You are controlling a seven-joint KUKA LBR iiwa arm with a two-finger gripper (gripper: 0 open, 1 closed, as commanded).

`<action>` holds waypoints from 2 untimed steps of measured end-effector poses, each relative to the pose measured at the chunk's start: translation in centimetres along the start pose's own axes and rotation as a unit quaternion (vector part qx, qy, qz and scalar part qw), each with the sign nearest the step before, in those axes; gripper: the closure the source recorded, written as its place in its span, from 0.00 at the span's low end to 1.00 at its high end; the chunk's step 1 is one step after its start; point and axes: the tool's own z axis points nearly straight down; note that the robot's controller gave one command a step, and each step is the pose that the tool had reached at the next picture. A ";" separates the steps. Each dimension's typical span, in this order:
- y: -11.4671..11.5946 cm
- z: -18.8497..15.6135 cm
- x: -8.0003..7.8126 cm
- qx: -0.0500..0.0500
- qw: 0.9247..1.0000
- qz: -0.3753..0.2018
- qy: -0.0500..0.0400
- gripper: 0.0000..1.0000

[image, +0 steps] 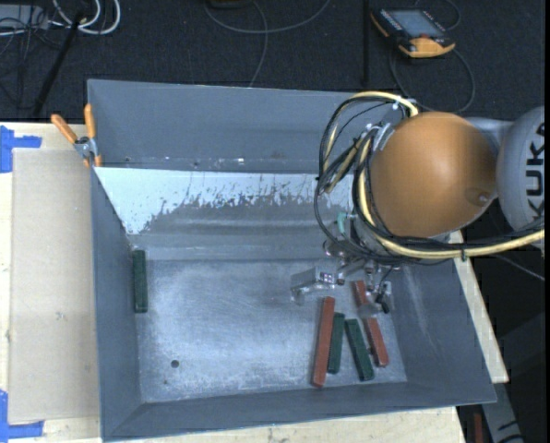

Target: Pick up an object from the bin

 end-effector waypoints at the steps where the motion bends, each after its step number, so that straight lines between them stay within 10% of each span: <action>1: 0.1 7.5 5.3 -0.004 1.000 -0.018 0.002 0.00; 2: -0.2 13.7 8.4 -0.001 0.991 -0.137 0.000 0.00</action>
Offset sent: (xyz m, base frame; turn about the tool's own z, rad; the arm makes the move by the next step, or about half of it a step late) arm -0.0113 -0.0485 -0.0702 -0.0419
